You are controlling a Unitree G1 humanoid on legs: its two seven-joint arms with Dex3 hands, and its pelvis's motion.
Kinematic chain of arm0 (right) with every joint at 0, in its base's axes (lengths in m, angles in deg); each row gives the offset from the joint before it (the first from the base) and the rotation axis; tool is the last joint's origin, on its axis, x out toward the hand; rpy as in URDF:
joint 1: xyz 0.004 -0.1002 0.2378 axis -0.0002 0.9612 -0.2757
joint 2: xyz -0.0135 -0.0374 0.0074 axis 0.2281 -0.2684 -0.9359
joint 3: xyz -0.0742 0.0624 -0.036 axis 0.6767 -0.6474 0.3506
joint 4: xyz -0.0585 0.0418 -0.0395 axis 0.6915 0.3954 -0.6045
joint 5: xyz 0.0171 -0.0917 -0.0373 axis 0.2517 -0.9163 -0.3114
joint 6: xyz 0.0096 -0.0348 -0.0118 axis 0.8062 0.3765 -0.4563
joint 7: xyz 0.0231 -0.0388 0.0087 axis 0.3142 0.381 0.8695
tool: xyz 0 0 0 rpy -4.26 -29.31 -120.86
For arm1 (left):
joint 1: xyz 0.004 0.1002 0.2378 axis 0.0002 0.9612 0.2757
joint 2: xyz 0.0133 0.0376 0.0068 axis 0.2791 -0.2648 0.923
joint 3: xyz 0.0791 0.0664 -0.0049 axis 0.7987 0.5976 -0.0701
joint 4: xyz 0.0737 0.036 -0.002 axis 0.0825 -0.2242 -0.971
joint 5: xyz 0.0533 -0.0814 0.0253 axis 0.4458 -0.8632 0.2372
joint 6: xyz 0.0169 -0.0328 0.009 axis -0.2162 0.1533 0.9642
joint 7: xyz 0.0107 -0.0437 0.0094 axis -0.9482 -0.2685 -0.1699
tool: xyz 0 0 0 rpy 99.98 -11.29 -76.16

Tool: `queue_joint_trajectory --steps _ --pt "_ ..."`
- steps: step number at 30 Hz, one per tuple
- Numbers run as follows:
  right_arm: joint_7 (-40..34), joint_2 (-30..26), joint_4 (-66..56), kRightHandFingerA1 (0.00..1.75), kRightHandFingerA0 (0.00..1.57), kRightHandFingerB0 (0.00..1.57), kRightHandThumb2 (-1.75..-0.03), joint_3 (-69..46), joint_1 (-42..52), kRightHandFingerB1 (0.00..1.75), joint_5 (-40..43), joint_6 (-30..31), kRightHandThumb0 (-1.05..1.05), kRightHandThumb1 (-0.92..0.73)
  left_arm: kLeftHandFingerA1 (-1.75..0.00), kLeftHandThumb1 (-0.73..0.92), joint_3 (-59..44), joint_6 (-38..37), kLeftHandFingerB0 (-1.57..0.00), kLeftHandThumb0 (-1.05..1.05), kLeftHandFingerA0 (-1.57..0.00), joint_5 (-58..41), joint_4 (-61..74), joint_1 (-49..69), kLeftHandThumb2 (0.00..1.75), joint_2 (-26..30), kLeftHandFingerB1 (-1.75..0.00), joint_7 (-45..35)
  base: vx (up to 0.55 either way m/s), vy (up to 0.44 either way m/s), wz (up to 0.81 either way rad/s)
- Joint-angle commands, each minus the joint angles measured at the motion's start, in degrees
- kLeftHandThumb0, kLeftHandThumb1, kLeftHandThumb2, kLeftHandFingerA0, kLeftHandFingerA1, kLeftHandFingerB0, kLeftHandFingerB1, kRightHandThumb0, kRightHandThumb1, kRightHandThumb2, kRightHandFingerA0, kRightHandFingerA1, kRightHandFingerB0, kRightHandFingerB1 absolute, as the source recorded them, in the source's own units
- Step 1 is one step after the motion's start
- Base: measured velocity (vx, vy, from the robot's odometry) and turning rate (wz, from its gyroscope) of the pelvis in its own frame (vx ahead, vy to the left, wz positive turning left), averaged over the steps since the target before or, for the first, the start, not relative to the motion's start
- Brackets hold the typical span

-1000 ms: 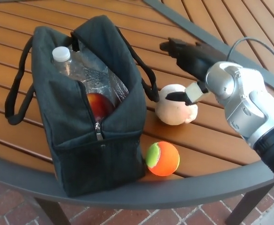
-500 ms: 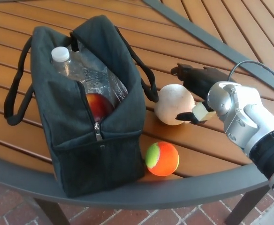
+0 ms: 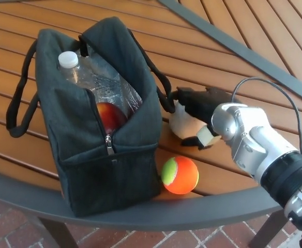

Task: Pick up a rubric cube, an apple, a tennis ball, a soft toy, a bottle from the table and put it into the lunch box one by one

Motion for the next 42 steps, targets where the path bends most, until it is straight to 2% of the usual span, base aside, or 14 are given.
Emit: queue_joint_trajectory --steps 1,5,6,11,14,20,26,32,33,35,36,40,41,42 --pt "5.6 -2.4 1.1 0.92 0.23 0.07 -0.75 1.7 1.3 0.15 -2.5 3.2 -0.33 -0.73 -1.24 0.60 -0.5 -4.3 -0.93 0.03 -1.05 -0.3 -1.2 -0.2 0.99 0.5 -1.03 -0.5 0.00 0.000 0.00" --pt "6.1 -2.7 0.7 0.92 0.23 0.07 -0.75 1.9 1.6 0.15 -2.6 3.5 -0.33 -0.73 -1.24 0.60 -0.6 -4.4 -0.93 0.03 -1.05 -0.3 -1.5 -0.3 0.99 0.4 -1.03 -0.5 0.00 0.000 0.00" --pt "2.7 -2.3 1.6 1.27 0.55 0.01 -0.63 2.3 2.7 0.31 -3.3 1.7 -0.25 -0.71 -1.17 0.63 0.2 -3.4 -0.90 0.01 -1.02 1.1 -1.5 -0.4 0.93 0.8 -0.98 0.3 0.00 0.000 0.00" --pt "0.1 -3.0 2.8 1.46 0.65 0.12 -0.64 4.1 4.2 0.39 -5.7 0.3 -0.24 -0.64 -1.19 0.59 0.3 -3.6 -0.92 0.02 -1.07 0.9 -2.4 -0.5 0.96 0.9 -1.00 0.0 0.00 0.000 0.00" --pt "-0.3 -3.3 3.6 1.45 0.65 0.15 -0.64 5.4 4.4 0.37 -7.0 0.5 -0.23 -0.63 -1.19 0.61 0.8 -3.5 -0.92 0.02 -1.08 1.3 -2.1 -0.1 0.95 1.0 -1.00 0.3 0.00 0.000 0.00" --pt "-6.3 -5.4 8.0 0.92 0.49 0.66 -0.60 13.4 4.9 0.53 -15.3 0.4 -0.29 -0.62 -1.17 0.55 1.4 -4.4 -0.93 0.05 -1.04 2.2 -2.3 0.8 1.00 1.4 -1.00 1.2 0.00 0.000 0.00" --pt "-13.2 -6.1 3.2 1.71 0.83 0.73 -0.61 11.1 8.1 0.82 -14.5 1.7 -0.36 -0.64 -1.19 0.55 1.8 -5.1 -0.97 0.06 -1.08 2.4 -1.7 1.5 1.02 1.2 -1.03 1.4 0.00 0.000 0.00" --pt "-23.4 -5.6 2.0 1.70 0.89 0.80 -0.62 8.8 11.5 0.84 -15.7 0.9 -0.35 -0.62 -1.24 0.55 1.1 -6.8 -0.96 0.04 -1.07 1.0 -2.3 2.1 1.06 0.6 -1.06 -0.3 0.00 0.000 0.00" --pt "-27.6 -5.4 2.0 1.35 1.20 0.79 -0.97 8.6 12.6 0.99 -16.6 0.7 -0.36 -0.55 -1.19 0.55 1.6 -6.4 -0.95 0.06 -1.05 1.6 -1.4 3.1 1.07 0.7 -1.02 -0.2 0.00 0.000 0.00" --pt "-32.5 -5.1 2.2 1.34 1.18 0.80 -1.00 8.4 13.7 1.03 -17.3 0.4 -0.36 -0.58 -1.20 0.55 1.5 -5.3 -0.95 0.06 -1.06 1.5 -0.3 3.9 1.05 0.3 -1.02 -0.1 0.00 0.000 0.00" --pt "-35.8 -4.8 2.7 1.74 0.91 0.75 -0.68 7.4 14.4 1.22 -16.6 -0.7 -0.33 -0.77 -1.17 0.56 1.6 -5.3 -0.94 0.03 -1.07 1.5 -0.2 4.3 1.01 0.4 -1.01 -0.2 0.00 0.000 0.00" --pt "-39.1 -4.4 3.1 1.74 0.91 0.75 -0.68 5.8 15.5 1.22 -15.5 -2.2 -0.33 -0.77 -1.17 0.56 2.0 -6.0 -0.94 0.03 -1.07 2.0 -0.5 4.8 1.01 0.8 -1.01 -0.4 0.00 0.000 0.00" --pt "-40.2 -4.0 3.4 1.71 0.91 0.70 -0.67 4.9 16.2 0.86 -14.6 -3.6 -0.36 -0.74 -1.18 0.53 2.3 -6.0 -0.96 0.06 -1.09 2.2 -0.8 5.0 1.04 1.1 -1.03 -0.7 0.00 0.000 0.00" --pt "-40.5 -3.9 3.5 1.71 0.91 0.70 -0.67 4.6 16.4 0.86 -14.4 -4.1 -0.36 -0.74 -1.18 0.53 2.3 -6.1 -0.96 0.06 -1.09 2.3 -0.9 5.1 1.04 1.2 -1.03 -0.8 0.00 0.000 0.00"
